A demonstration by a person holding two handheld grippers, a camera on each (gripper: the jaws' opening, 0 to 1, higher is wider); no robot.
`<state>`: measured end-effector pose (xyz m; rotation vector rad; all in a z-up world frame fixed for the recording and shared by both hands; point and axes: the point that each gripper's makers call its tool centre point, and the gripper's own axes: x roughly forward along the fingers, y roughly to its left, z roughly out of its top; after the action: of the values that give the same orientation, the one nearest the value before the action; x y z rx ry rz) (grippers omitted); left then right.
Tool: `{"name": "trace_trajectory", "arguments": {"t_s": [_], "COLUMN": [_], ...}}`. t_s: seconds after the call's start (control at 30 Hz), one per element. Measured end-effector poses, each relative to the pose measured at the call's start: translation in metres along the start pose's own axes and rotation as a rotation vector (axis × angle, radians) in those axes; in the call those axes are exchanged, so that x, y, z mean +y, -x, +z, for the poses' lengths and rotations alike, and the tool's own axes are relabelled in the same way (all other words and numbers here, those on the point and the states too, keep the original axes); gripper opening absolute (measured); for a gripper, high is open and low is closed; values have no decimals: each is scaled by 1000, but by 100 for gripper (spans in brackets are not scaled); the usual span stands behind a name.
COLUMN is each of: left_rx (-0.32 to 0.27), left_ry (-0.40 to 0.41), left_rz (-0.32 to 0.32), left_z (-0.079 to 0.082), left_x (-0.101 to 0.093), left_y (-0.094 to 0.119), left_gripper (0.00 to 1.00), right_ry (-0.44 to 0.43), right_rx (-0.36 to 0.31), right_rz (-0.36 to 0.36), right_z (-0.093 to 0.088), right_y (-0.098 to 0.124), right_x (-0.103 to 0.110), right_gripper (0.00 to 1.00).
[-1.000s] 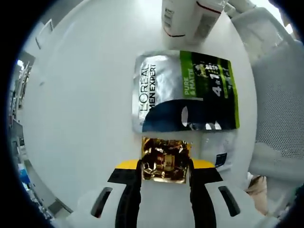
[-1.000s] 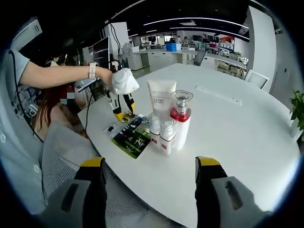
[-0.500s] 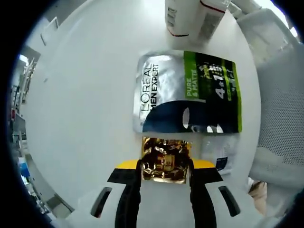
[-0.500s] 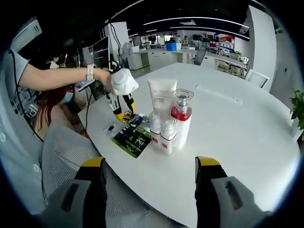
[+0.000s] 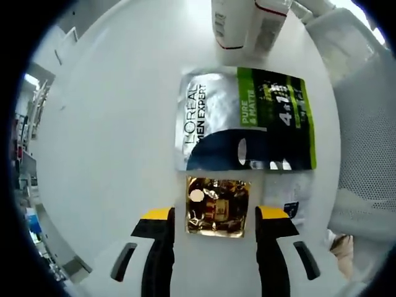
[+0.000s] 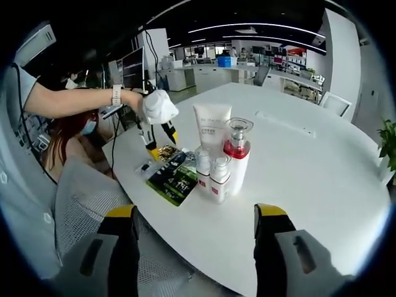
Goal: Arrange the skincare products in the storage area until every visible bottle or jar stands upright without overlapping.
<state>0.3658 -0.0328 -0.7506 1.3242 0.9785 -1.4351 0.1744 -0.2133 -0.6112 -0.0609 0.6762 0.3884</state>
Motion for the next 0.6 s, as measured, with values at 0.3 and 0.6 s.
{"name": "trace_trajectory", "arguments": {"t_s": [0.3, 0.6], "left_rx": [-122, -279], "left_ry": [67, 146], "left_rz": [68, 138], "left_z": [14, 38], "left_x": [2, -9], "left_y": [26, 66], "left_gripper": [49, 53], "right_ry": [4, 20], "right_rx": [-12, -21], "right_rz": [-10, -10], "right_z": [3, 10], "right_y": [3, 2], "right_x": [0, 1], "right_gripper": [77, 77]}}
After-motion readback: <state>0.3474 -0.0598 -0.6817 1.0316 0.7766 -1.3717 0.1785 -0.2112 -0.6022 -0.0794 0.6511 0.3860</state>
